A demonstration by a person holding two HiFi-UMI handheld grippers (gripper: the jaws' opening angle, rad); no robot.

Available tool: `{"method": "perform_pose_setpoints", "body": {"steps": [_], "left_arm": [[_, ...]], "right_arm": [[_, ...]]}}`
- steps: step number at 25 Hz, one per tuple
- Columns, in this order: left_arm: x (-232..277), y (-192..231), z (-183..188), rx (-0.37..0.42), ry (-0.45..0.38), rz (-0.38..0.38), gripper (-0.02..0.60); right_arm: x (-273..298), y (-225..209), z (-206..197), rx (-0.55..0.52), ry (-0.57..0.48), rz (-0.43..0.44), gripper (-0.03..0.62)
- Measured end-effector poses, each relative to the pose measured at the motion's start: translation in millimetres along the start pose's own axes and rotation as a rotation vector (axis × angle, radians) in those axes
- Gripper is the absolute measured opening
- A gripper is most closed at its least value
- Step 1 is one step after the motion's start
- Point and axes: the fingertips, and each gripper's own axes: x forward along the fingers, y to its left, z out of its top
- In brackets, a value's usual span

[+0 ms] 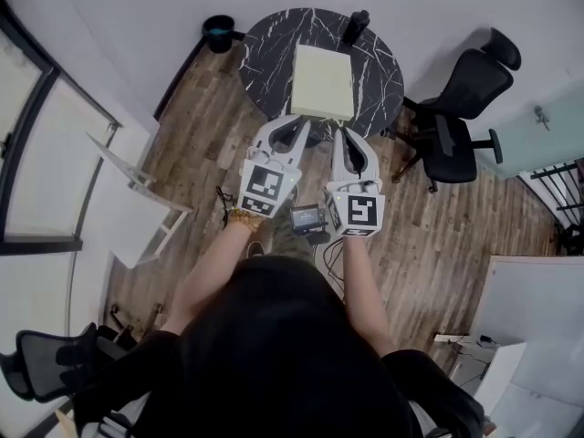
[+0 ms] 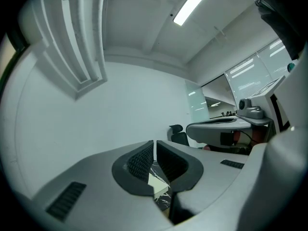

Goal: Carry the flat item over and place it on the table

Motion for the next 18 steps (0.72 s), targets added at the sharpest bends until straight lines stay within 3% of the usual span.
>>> {"method": "perform_pose_setpoints", "body": {"steps": [18], "left_arm": [[-38, -49, 6, 0.044, -0.034, 0.016, 0.027]], "right_arm": [[-59, 15, -2, -0.038, -0.002, -0.008, -0.002]]}}
